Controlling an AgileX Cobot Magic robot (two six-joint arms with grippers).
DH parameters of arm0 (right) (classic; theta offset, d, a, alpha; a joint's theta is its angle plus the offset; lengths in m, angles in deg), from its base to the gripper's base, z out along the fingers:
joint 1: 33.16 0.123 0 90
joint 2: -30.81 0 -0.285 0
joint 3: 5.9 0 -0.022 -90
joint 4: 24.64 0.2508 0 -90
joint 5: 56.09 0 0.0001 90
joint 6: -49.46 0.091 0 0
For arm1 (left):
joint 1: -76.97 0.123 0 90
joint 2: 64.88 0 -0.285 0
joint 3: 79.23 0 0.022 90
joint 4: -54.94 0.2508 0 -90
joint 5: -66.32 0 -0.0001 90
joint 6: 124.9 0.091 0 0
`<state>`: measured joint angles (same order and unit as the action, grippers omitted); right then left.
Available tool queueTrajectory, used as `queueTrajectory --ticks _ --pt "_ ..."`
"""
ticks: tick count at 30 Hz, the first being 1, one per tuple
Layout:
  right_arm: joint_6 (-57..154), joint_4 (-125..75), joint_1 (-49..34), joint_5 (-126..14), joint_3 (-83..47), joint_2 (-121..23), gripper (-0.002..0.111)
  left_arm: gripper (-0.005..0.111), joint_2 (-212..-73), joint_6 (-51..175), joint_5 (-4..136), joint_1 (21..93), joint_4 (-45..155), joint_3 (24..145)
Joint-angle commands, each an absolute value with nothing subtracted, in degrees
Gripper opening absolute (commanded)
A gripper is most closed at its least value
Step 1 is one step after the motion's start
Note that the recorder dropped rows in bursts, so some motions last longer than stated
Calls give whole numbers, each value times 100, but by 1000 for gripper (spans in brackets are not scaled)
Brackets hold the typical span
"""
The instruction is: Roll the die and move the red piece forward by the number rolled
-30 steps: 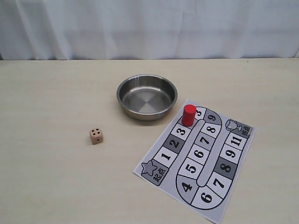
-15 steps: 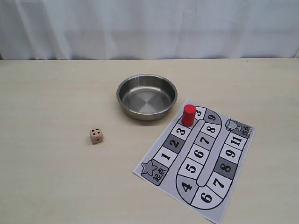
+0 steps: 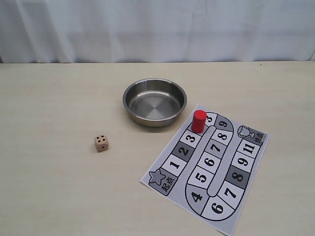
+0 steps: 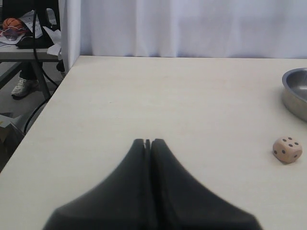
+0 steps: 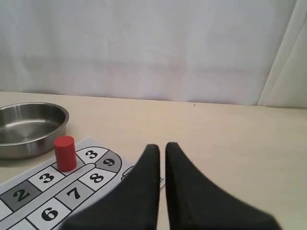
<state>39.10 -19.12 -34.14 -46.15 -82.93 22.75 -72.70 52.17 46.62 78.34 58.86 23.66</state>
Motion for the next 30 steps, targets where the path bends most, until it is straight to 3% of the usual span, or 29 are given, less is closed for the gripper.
queueTrajectory --ticks 1,30 --pt "4173 -1909 -3431 -4448 -8312 2302 4 0 -7267 5185 4740 7833 5889 2356" --pt "4159 -1938 -3431 -4418 -8312 2302 4 0 -7267 5185 4740 7833 5878 2356"
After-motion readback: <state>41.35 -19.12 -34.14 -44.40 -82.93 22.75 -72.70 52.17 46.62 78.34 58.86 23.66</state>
